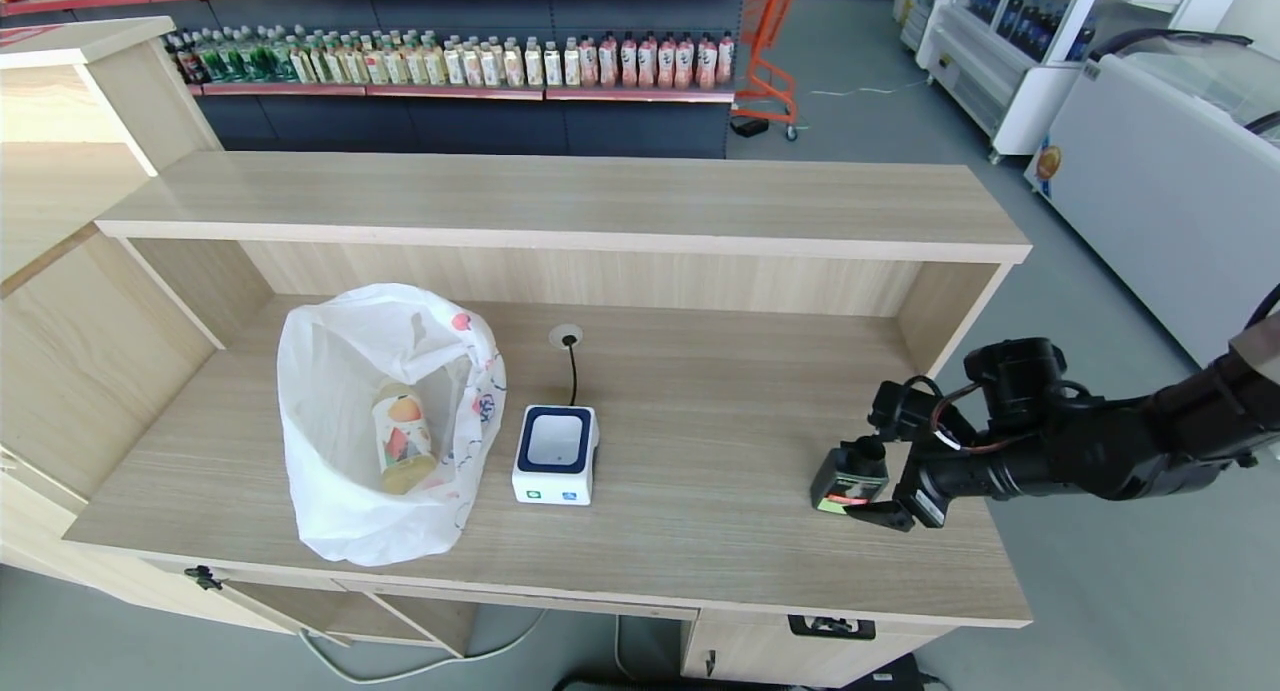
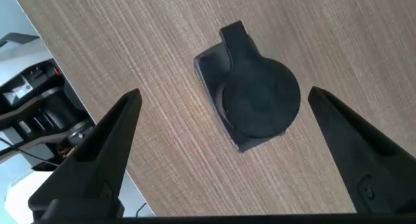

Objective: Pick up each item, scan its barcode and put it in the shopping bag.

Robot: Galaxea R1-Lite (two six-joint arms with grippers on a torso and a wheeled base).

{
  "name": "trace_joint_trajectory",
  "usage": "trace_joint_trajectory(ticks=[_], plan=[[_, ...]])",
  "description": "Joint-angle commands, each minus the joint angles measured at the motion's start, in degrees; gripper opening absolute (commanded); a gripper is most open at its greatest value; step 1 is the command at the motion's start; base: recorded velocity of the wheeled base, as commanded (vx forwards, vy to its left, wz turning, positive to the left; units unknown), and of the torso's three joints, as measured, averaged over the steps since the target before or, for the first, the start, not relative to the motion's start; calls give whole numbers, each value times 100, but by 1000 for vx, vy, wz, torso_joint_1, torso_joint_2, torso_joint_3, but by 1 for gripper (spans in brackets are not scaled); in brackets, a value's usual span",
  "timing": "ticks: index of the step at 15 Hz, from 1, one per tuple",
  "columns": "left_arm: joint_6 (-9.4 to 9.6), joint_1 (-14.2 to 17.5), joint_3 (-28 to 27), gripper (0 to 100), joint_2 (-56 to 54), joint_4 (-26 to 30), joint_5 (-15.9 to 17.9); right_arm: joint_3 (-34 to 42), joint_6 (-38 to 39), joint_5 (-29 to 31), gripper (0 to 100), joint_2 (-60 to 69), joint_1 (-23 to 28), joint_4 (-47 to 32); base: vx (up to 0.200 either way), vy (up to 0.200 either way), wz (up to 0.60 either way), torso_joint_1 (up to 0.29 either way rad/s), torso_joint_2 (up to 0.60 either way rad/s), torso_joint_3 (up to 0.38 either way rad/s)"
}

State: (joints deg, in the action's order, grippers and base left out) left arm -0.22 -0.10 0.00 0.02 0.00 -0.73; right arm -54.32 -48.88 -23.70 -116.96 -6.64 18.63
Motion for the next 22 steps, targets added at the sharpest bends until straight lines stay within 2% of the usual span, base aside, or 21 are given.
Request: trace_joint_trajectory(ticks=[1, 7, 8, 11, 14, 16, 17, 18, 19, 20, 22], plan=[[-4, 1, 0, 100, -2, 0, -6, -316, 2, 6, 100, -442, -188, 1, 0, 0, 0, 0, 0, 0], [4, 1, 0, 100, -2, 0, 3, -641, -25, 41, 100, -917, -294, 45, 0, 0, 0, 0, 0, 0], [-4, 1, 0, 100, -2, 0, 3, -624, -25, 41, 0, -917, -294, 53, 0, 0, 0, 0, 0, 0], [-4, 1, 0, 100, -2, 0, 3, -606, 10, 32, 0, -802, -294, 132, 0, 0, 0, 0, 0, 0], [-4, 1, 0, 100, -2, 0, -6, -254, 151, 14, 0, -310, -100, 141, 0, 0, 0, 0, 0, 0], [-4, 1, 0, 100, -2, 0, 3, -70, 494, -12, 0, 112, -30, 194, 0, 0, 0, 0, 0, 0], [4, 1, 0, 100, -2, 0, -6, 203, 995, -21, 0, 762, 102, 466, 0, 0, 0, 0, 0, 0], [4, 1, 0, 100, -2, 0, 3, 361, 1144, -12, 0, 1131, 181, 607, 0, 0, 0, 0, 0, 0], [-4, 1, 0, 100, -2, 0, -6, 756, 1048, -12, 0, 1826, 392, 923, 0, 0, 0, 0, 0, 0], [4, 1, 0, 100, -2, 0, -6, 1178, 503, -3, 0, 2388, 489, 1266, 0, 0, 0, 0, 0, 0], [-4, 1, 0, 100, -2, 0, 3, 2022, -1079, -30, 0, 3074, 541, 1767, 0, 0, 0, 0, 0, 0]])
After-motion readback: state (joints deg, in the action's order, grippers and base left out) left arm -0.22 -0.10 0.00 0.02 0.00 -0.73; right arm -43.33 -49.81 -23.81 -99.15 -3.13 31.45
